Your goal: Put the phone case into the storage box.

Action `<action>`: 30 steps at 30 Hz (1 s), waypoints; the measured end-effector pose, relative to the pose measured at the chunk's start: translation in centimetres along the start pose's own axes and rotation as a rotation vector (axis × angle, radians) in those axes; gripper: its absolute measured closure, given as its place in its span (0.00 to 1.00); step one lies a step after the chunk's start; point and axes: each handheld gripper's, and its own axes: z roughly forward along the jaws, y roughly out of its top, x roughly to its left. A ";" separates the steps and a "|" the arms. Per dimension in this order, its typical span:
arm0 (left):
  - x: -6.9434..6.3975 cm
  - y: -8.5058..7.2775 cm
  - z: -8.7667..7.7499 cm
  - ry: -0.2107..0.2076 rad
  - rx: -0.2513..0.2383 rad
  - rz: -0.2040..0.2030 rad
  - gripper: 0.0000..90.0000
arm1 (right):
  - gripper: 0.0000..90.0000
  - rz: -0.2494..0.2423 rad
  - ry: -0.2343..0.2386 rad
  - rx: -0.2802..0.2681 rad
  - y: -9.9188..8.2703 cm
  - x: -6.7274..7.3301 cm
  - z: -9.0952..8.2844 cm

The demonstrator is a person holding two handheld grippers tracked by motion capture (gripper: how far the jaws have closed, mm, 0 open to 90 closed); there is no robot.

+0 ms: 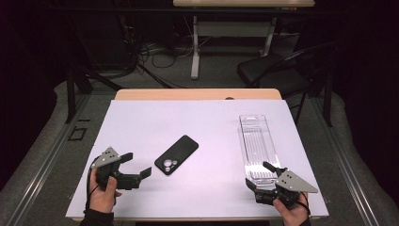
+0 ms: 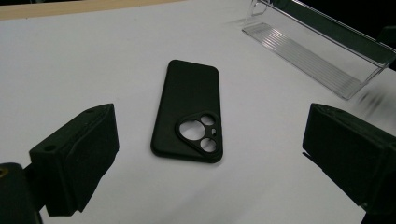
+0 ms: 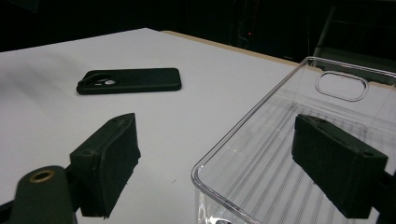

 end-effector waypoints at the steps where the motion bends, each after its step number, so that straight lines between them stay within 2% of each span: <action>1: 0.1 0.2 0.0 0.001 0.004 -0.005 0.04 | 0.16 -0.001 0.001 0.000 0.0 0.0 0.0; 3: 0.3 0.6 -0.1 0.006 0.024 -0.008 0.04 | 0.16 -0.002 0.002 0.005 0.0 0.0 0.0; 6: 0.6 1.0 -0.1 -0.016 0.039 -0.016 0.04 | 0.16 -0.001 0.001 0.005 0.0 0.0 0.0; 9: 0.7 1.5 -0.1 -0.015 0.051 -0.008 0.04 | 0.16 0.001 0.002 0.005 -0.1 0.0 0.0; 12: 1.0 1.8 0.1 -0.030 0.071 -0.020 0.04 | 0.16 -0.001 0.003 0.004 -0.1 0.0 0.1; 14: 1.2 2.0 0.3 -0.032 0.102 -0.029 0.04 | 0.16 -0.003 0.006 0.008 -0.1 0.0 0.1; 18: 1.4 2.4 0.7 -0.032 0.132 -0.037 0.03 | 0.16 -0.005 0.009 0.012 -0.1 0.0 0.2; 21: 1.4 2.6 1.0 -0.026 0.155 -0.025 0.00 | 0.16 -0.005 0.011 0.016 -0.1 0.0 0.2; 24: 1.4 2.9 1.4 -0.022 0.166 -0.029 0.00 | 0.16 -0.004 0.009 0.018 -0.2 0.0 0.2; 28: 1.1 3.3 1.8 -0.020 0.198 -0.006 0.00 | 0.16 -0.005 0.012 0.021 -0.2 0.0 0.2; 30: 0.9 3.5 2.1 -0.020 0.229 0.019 0.00 | 0.16 -0.006 0.013 0.025 -0.2 0.0 0.2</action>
